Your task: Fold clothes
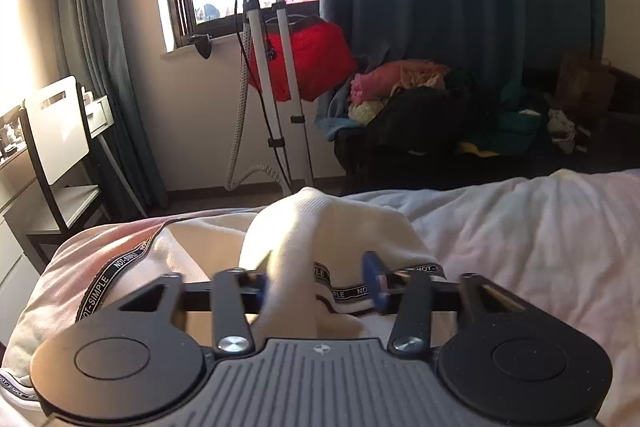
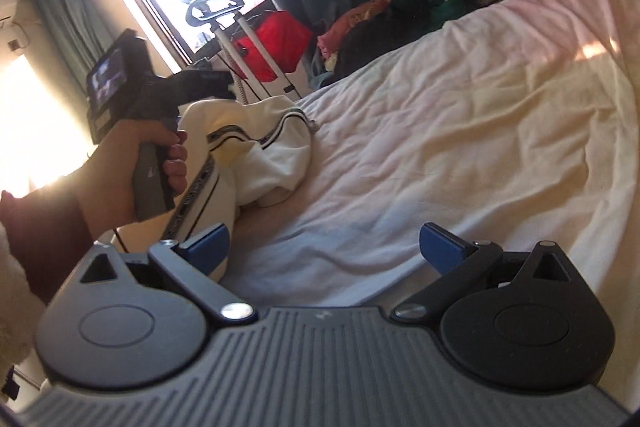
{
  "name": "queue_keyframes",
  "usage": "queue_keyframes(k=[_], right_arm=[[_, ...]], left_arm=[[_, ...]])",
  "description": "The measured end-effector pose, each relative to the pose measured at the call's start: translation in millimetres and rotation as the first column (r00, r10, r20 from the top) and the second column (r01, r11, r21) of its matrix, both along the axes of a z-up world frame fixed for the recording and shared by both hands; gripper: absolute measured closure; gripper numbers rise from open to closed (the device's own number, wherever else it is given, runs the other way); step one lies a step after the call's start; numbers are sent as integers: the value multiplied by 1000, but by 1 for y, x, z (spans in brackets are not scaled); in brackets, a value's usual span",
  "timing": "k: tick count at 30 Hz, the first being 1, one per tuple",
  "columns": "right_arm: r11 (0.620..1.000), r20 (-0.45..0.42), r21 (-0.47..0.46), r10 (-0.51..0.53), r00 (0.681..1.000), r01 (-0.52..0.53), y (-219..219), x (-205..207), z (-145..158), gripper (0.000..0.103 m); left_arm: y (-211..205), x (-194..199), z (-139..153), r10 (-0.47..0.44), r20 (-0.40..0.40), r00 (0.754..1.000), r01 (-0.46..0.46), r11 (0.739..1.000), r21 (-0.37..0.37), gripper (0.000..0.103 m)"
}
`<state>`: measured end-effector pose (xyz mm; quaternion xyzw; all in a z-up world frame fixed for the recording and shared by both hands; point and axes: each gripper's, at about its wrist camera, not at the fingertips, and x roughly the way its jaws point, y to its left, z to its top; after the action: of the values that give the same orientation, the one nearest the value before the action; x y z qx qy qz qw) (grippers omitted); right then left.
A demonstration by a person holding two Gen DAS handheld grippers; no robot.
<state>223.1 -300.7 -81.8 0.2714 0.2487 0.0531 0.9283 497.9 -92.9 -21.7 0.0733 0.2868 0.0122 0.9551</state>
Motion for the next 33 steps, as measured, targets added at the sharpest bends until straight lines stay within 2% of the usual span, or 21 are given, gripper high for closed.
queue_keyframes(k=[1, 3, 6, 11, 15, 18, 21, 24, 28, 30, 33], right_arm=[[1000, -5, 4, -3, 1000, 3, -1, 1, -2, 0], [1000, -13, 12, -8, 1000, 8, -2, 4, -7, 0], [1000, -9, 16, -10, 1000, 10, -2, 1, -6, 0], [1000, 43, -12, -22, 999, 23, -1, -17, 9, 0], [999, 89, -29, -41, 995, 44, -3, -36, 24, 0], [997, 123, -43, -61, 991, 67, -7, -54, 36, 0], [995, 145, -35, -88, 986, 94, -12, -73, 47, 0], [994, 156, 3, -107, 982, 108, -19, -94, 55, 0], [992, 139, 104, -92, 986, 78, -29, -115, 55, 0], [985, 112, 164, -79, 990, 60, -32, -119, 49, 0], [965, 67, 260, -45, 997, 26, -32, -117, 37, 0]], left_arm=[[1, -1, 1, 0, -2, 1000, 0, 1000, -18, 94], [5, -7, 5, -1, 14, 1000, 2, 999, -48, 96], [5, -39, 25, -33, 78, 996, 36, 999, -35, 98], [-2, -127, 68, -168, 165, 972, 168, 986, 18, 98], [-3, -212, 86, -284, 210, 936, 286, 958, 21, 98], [-1, -277, 81, -345, 224, 912, 355, 935, -8, 98], [7, -337, 57, -379, 212, 901, 400, 914, -64, 98], [23, -383, 19, -369, 150, 917, 391, 907, -155, 98], [44, -410, -30, -347, 79, 934, 356, 913, -197, 98], [59, -414, -41, -307, 68, 949, 314, 918, -240, 98], [85, -415, -39, -249, 81, 965, 262, 911, -318, 98]])
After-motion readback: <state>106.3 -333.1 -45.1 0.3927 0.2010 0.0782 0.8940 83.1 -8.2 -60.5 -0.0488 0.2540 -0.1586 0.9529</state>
